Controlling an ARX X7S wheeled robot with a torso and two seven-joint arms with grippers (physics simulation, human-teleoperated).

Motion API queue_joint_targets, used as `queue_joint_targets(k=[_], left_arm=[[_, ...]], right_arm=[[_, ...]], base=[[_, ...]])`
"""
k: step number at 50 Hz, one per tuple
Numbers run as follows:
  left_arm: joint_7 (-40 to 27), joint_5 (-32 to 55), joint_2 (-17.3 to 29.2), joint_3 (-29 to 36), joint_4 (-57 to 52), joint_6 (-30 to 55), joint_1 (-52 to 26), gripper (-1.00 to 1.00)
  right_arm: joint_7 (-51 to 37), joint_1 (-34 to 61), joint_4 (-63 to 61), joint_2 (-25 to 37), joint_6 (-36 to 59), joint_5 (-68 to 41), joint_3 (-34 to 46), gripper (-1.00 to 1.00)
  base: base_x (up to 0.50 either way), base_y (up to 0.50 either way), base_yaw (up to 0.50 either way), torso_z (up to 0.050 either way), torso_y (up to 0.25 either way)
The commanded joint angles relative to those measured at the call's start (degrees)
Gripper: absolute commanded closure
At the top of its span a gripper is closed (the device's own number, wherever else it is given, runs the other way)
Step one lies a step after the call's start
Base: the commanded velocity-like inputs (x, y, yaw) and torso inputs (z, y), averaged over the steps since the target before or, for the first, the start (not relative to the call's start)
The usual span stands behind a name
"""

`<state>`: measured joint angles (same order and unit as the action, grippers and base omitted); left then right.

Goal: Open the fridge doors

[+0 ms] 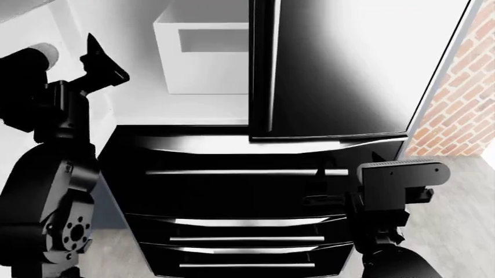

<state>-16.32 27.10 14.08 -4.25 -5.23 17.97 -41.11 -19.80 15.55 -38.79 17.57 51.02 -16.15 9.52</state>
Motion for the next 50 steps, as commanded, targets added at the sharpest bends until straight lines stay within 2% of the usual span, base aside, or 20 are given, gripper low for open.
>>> queue_joint_targets(k=[1,9,15,26,29,44,50], left_arm=[[2.14,3.3,0.33,4.08,-9.44,4.96,5.25,-1.0],[2.74,1.16,0.18,8.74,-11.45,5.37,7.96,-1.0],[1.46,2.7,-0.21,9.46,-15.21,7.56,9.14,-1.0],[-5.2,3.61,-1.85,6.93,-16.58,10.54,10.01,-1.0],[-6.95,5.46,-1.89,6.03,-17.17,13.52,10.33,-1.0],[-7.89,6.48,-1.05,6.6,-20.25,14.67,11.92,-1.0],[-7.02,4.28,-1.01,7.62,-19.09,11.65,12.38,-1.0]], right_arm=[[-0.21,-0.25,-0.61,0.3,0.12,-0.47,-0.51,-1.0],[-0.32,0.19,-0.39,0.23,-0.17,-0.57,-0.34,-1.0],[-0.46,1.58,-1.17,0.46,1.35,-0.96,-0.38,-1.0],[1.55,14.02,-3.12,2.39,8.71,-1.05,4.45,-1.0],[2.3,16.75,-2.4,2.18,9.64,-1.57,4.8,-1.0],[7.85,29.91,10.55,0.06,6.12,-2.99,5.97,-1.0],[9.6,34.4,17.17,-1.01,2.93,-2.38,6.97,-1.0]], base=[[0.0,0.0,0.0,0.0,0.0],[0.0,0.0,0.0,0.0,0.0],[0.0,0.0,0.0,0.0,0.0],[0.0,0.0,0.0,0.0,0.0],[0.0,0.0,0.0,0.0,0.0],[0.0,0.0,0.0,0.0,0.0],[0.0,0.0,0.0,0.0,0.0]])
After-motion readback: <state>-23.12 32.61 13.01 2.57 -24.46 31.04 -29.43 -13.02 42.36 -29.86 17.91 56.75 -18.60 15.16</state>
